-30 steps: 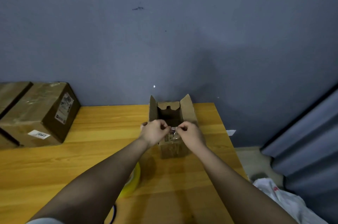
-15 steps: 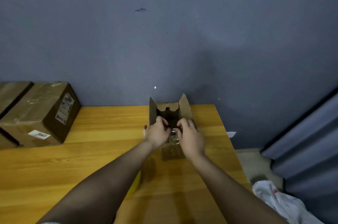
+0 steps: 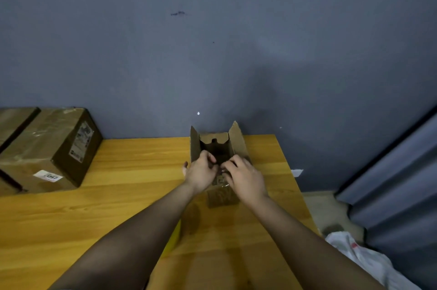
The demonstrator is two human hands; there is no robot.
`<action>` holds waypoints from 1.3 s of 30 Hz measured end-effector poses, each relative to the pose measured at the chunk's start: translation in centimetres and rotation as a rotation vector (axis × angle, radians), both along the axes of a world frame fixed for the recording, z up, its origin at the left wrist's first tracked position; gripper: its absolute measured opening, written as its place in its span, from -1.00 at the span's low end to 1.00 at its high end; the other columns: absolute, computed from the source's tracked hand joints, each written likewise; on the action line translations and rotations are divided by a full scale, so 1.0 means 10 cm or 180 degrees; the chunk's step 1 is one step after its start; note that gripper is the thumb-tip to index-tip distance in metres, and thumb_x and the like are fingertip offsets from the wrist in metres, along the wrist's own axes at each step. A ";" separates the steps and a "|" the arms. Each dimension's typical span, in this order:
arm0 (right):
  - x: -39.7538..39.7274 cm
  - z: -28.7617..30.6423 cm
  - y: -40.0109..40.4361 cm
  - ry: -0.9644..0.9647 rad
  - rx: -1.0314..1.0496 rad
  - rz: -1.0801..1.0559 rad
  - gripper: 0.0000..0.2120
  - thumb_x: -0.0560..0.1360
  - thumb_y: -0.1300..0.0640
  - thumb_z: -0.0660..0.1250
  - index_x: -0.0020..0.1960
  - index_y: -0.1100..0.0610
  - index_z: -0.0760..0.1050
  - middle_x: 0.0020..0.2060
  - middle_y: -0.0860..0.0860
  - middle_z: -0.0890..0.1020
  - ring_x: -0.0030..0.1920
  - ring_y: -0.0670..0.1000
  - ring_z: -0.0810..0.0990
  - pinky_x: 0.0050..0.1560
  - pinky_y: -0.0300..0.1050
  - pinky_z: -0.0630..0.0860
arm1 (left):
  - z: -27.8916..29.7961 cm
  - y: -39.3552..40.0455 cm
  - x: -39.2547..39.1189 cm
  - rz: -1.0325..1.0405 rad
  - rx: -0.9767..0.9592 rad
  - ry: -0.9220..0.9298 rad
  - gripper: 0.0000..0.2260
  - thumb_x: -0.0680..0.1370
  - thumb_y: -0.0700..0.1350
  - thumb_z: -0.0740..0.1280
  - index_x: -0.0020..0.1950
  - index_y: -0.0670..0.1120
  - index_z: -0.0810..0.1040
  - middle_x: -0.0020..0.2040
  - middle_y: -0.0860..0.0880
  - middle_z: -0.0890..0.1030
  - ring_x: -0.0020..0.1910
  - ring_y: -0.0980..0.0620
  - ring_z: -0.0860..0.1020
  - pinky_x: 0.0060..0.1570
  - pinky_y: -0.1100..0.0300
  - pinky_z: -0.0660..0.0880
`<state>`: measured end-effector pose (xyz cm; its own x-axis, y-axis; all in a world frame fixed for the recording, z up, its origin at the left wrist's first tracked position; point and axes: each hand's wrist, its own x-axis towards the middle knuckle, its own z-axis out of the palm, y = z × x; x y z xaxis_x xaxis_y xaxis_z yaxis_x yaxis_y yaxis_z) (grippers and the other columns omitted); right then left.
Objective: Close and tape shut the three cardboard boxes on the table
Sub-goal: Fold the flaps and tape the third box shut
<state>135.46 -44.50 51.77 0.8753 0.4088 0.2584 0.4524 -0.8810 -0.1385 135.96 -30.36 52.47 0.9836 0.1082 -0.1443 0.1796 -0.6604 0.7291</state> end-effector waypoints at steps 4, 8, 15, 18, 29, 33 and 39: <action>0.08 0.06 -0.01 0.0451 0.0236 -0.0011 -0.77 0.56 0.05 0.30 0.21 0.00 0.51 0.16 -0.05 0.50 0.21 -0.03 0.44 -0.06 -0.26 0.36 | -0.01 0.03 -0.02 -0.0155 0.0024 -0.0046 -0.92 0.60 -0.12 0.19 0.00 0.07 0.35 -0.14 0.11 0.57 0.09 0.01 0.54 0.40 -0.06 0.02; 0.16 0.14 -0.04 0.0872 0.0303 0.0001 -0.81 0.53 0.06 0.35 0.15 -0.01 0.55 0.10 -0.08 0.54 0.13 -0.06 0.49 -0.03 -0.24 0.41 | -0.02 0.09 -0.06 -0.0418 0.0088 -0.0085 -0.90 0.61 -0.12 0.16 -0.01 0.10 0.37 -0.10 0.10 0.59 0.10 0.02 0.53 0.40 -0.07 0.02; 0.24 0.18 -0.04 0.1341 0.0632 -0.0125 -0.88 0.50 0.12 0.40 0.04 0.02 0.61 0.00 -0.05 0.61 -0.02 -0.07 0.58 0.02 -0.05 0.57 | -0.05 0.14 -0.12 -0.0784 0.0309 -0.0245 -0.89 0.56 -0.06 0.30 0.03 0.15 0.50 -0.10 0.20 0.59 0.16 0.12 0.50 0.43 -0.06 -0.01; 0.22 0.20 -0.03 0.1218 0.0515 -0.0030 -0.90 0.52 0.12 0.38 0.03 0.03 0.60 -0.01 -0.05 0.56 -0.01 -0.05 0.55 0.02 -0.09 0.54 | -0.05 0.15 -0.11 -0.0849 0.0765 -0.0360 -0.86 0.56 -0.05 0.31 0.09 0.12 0.57 0.05 0.17 0.61 0.24 0.12 0.46 0.43 -0.06 -0.01; 0.29 0.30 -0.04 0.1249 -0.0064 0.0320 -0.87 0.55 0.03 0.32 0.05 -0.01 0.60 0.04 -0.08 0.52 0.14 -0.04 0.42 0.09 -0.08 0.45 | -0.03 0.15 -0.08 -0.0870 0.0777 -0.0177 -0.90 0.59 -0.02 0.24 -0.07 0.18 0.50 -0.02 0.17 0.63 0.18 0.09 0.50 0.41 -0.12 0.01; 0.29 0.31 -0.03 0.1386 -0.0163 0.0359 -0.83 0.58 0.06 0.26 0.06 0.03 0.61 0.05 -0.04 0.54 0.10 -0.01 0.47 0.04 -0.08 0.46 | -0.05 0.12 -0.08 -0.0799 0.0968 -0.0106 -0.87 0.59 0.05 0.21 0.04 0.16 0.55 0.02 0.14 0.64 0.21 0.09 0.49 0.41 -0.12 -0.01; 0.29 0.29 -0.06 0.1728 0.0303 0.0110 -0.83 0.56 0.07 0.31 0.12 0.02 0.58 0.08 -0.05 0.62 0.03 -0.05 0.58 0.09 -0.05 0.55 | -0.05 0.11 -0.07 -0.0764 0.0950 -0.0139 -0.83 0.60 0.07 0.21 0.07 0.15 0.59 0.03 0.16 0.64 0.18 0.12 0.50 0.41 -0.11 -0.03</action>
<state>138.40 -45.08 54.67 0.8795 0.4367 -0.1891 0.3223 -0.8390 -0.4384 135.30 -29.23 52.01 0.9906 -0.0950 -0.0986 -0.0329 -0.8643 0.5019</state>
